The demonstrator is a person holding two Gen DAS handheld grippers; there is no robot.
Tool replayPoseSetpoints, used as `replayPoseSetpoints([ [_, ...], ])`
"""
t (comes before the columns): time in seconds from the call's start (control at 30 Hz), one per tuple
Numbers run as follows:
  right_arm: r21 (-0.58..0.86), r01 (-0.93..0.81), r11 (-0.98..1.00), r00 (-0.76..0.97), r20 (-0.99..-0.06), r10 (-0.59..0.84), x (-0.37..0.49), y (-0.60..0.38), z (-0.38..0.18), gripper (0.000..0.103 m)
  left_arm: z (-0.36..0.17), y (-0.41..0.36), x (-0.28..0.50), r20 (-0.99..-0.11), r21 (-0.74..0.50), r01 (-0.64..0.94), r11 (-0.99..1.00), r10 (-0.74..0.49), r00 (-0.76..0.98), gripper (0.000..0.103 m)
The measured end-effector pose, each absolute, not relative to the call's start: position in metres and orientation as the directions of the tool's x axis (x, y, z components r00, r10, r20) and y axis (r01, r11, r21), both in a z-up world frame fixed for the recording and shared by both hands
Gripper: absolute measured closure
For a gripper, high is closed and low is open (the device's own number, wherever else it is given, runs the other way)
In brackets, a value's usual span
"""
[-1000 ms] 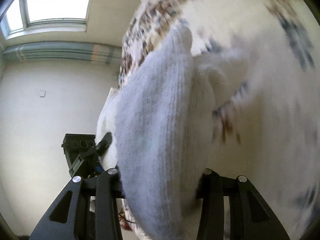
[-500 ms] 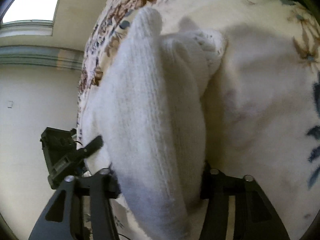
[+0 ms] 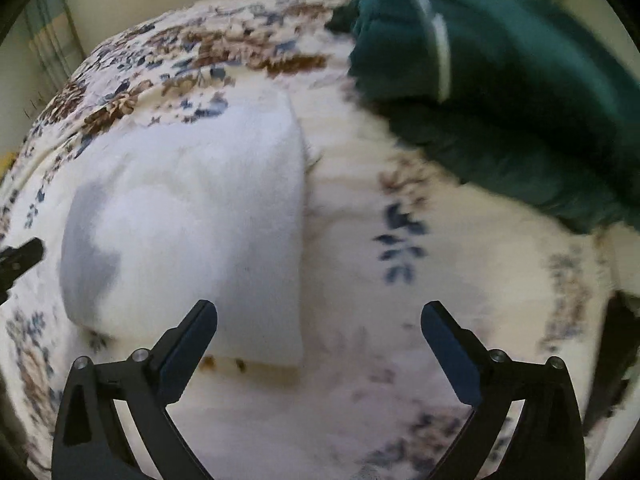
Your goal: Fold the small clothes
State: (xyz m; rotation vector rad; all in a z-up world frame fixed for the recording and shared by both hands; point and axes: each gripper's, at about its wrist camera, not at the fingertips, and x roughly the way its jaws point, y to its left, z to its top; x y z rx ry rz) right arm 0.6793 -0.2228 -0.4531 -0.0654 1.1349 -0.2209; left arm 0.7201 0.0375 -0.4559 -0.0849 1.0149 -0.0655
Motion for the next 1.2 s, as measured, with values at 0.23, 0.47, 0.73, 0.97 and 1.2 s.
replayPoseSetpoints([
  [0.23, -0.227, 0.187, 0.956, 0.48, -0.828, -0.29, 0.615, -0.219, -0.371, 0.0, -0.389, 0.022, 0.663, -0.805, -0.055, -0.024, 0.998, -0.03, 0.593, 0.0],
  [0.47, -0.212, 0.205, 0.955, 0.532, -0.795, -0.291, 0.522, -0.22, -0.273, 0.0, -0.311, 0.016, 0.583, -0.775, -0.022, 0.01, 1.0, -0.023, 0.632, 0.0],
  [0.73, -0.156, 0.224, 0.962, 0.606, -0.751, -0.263, 0.397, -0.216, -0.138, 0.0, -0.199, 0.016, 0.459, -0.716, 0.014, 0.028, 1.0, -0.009, 0.698, 0.0],
  [0.97, -0.161, 0.198, 0.967, 0.692, -0.676, -0.255, 0.288, -0.2, -0.027, 0.0, -0.113, 0.013, 0.377, -0.67, -0.005, 0.031, 1.0, -0.026, 0.742, 0.0],
  [1.2, -0.108, 0.183, 0.977, 0.745, -0.633, -0.21, 0.197, -0.193, 0.046, 0.0, -0.063, 0.006, 0.317, -0.619, -0.011, 0.035, 0.999, -0.034, 0.785, 0.0],
])
